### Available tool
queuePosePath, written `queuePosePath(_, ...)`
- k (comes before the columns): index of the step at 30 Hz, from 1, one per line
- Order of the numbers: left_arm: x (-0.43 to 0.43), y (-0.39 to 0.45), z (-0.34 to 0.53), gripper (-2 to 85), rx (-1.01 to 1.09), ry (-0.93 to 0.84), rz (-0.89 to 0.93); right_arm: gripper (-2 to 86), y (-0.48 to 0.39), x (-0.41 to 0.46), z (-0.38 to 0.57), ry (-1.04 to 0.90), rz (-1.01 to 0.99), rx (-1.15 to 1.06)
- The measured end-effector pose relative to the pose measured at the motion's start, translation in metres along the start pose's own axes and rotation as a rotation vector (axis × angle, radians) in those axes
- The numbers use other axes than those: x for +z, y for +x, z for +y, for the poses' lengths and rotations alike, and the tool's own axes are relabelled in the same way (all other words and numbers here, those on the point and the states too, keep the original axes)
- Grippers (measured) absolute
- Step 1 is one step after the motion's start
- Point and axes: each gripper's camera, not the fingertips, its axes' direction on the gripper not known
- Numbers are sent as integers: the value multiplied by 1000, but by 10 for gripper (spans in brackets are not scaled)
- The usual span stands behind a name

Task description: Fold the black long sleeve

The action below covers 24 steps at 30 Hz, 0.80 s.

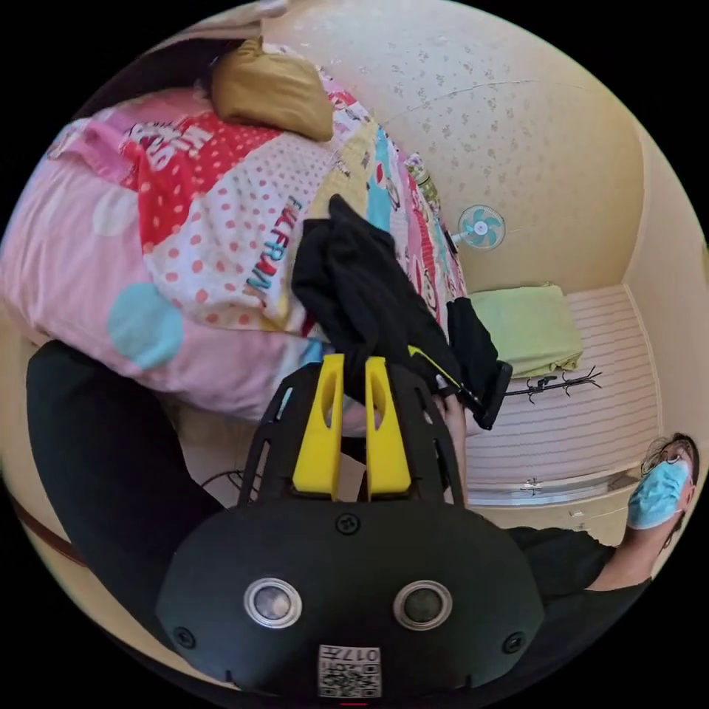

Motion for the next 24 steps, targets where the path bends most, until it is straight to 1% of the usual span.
queuePosePath(2,-4,44,-7,51,102,43,13,6,26,-56,19,254,-99,56)
queuePosePath(4,16,122,-13,51,309,70,37,5,58,-90,35,395,-132,154)
queuePosePath(5,26,142,-12,51,363,67,40,5,82,-103,43,417,-125,232)
queuePosePath(7,86,222,6,51,611,-8,64,5,117,-120,55,410,-112,317)
queuePosePath(8,105,239,14,51,665,-41,69,4,136,-132,66,439,-104,369)
queuePosePath(10,182,285,59,52,831,-186,52,4,159,-151,87,523,-107,444)
queuePosePath(11,202,291,72,53,866,-220,31,4,170,-163,98,577,-111,472)
queuePosePath(12,240,294,99,55,917,-286,-29,3,174,-168,102,597,-109,479)
queuePosePath(13,270,287,121,59,925,-343,-100,3,181,-178,109,626,-98,482)
queuePosePath(15,294,268,143,62,879,-396,-196,3,185,-188,111,649,-85,453)
queuePosePath(17,287,248,156,64,869,-414,-174,3,178,-197,104,678,-118,300)
queuePosePath(18,269,235,157,67,841,-398,-111,3,176,-198,100,681,-133,251)
queuePosePath(19,246,222,152,72,800,-370,-24,4,169,-197,90,664,-163,155)
queuePosePath(20,232,215,149,76,785,-349,23,4,163,-191,77,602,-181,69)
queuePosePath(21,203,201,142,82,762,-283,106,4,161,-186,69,546,-184,36)
queuePosePath(22,175,184,133,89,725,-190,143,4,159,-168,49,359,-158,10)
queuePosePath(23,161,174,129,92,693,-133,134,4,163,-143,31,89,-43,59)
queuePosePath(24,138,153,120,105,612,-20,69,4,166,-128,25,-64,60,102)
